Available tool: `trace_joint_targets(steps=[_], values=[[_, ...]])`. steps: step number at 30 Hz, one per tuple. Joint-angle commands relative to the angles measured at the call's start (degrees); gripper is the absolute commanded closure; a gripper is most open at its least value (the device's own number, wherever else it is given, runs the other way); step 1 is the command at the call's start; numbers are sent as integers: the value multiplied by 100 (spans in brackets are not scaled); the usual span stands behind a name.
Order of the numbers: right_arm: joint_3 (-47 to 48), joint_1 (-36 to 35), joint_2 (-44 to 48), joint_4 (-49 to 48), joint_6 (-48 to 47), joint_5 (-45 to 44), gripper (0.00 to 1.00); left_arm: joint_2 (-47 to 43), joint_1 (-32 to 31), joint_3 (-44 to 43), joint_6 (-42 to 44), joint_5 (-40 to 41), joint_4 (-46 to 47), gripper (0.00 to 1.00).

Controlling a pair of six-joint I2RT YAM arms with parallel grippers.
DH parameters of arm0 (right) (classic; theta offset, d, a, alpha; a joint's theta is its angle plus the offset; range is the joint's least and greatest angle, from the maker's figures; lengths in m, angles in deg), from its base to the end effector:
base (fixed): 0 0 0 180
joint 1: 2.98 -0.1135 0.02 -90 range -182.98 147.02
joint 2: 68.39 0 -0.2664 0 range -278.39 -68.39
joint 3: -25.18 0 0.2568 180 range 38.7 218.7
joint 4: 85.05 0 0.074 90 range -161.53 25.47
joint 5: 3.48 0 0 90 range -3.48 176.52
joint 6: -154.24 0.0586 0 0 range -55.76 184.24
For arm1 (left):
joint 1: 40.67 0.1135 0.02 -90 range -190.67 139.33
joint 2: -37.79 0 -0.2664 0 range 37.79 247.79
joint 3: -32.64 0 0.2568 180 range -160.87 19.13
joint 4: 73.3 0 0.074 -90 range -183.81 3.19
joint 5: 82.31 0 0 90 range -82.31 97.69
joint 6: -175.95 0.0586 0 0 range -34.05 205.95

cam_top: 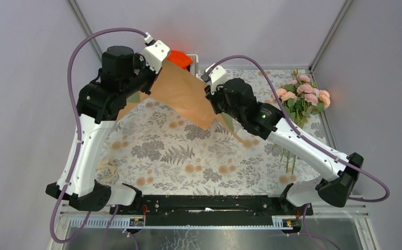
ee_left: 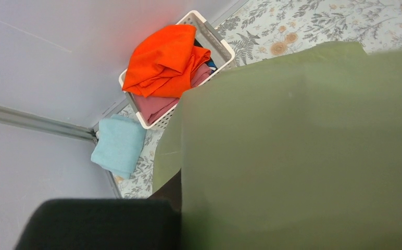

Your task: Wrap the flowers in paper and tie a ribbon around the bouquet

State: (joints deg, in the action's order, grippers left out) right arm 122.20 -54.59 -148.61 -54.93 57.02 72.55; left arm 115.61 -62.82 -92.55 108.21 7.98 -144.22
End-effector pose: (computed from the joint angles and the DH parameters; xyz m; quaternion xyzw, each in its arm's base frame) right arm 0.2272 0.2639 0.4201 -0.3166 0.7152 0.1443 0.6061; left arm 0.2402 -0.0975 0.5099 0.3149 0.7750 0.0026 0.5479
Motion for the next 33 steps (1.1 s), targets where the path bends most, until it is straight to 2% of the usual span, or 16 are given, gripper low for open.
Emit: trace_joint_targets(steps=[1,2,3,4,6,10,14,18,22,26,33], values=[[325,175,219,-106,-29,570,100,-239,-48,201,393,-338,43,83],[461,244,258,33,12,830,100,-320,-24,392,574,-323,100,30],[649,342,246,248,77,1077,100,-453,5,725,789,-327,226,5],[853,474,206,497,126,1323,100,-628,60,1145,1056,-339,459,2],[1238,712,99,1030,129,1836,100,-999,355,1923,1573,-606,913,2],[1678,1138,-31,1771,-82,2596,100,-1145,1449,2696,2333,-1793,1422,1],[2156,1388,-156,2450,-375,3223,100,-976,1969,3192,2781,-1592,2411,1],[2480,1476,-193,2953,-661,3329,100,-692,2578,2911,3001,-1811,2785,2],[2565,1591,-77,3136,-887,3534,100,-748,3626,2672,3286,-2739,2816,1],[2751,1618,-63,3440,-1301,3899,100,-872,4415,2766,3479,-4149,2999,1],[3073,1621,-105,3555,-1486,4264,100,-1032,4498,3557,4365,-6151,2800,1]])
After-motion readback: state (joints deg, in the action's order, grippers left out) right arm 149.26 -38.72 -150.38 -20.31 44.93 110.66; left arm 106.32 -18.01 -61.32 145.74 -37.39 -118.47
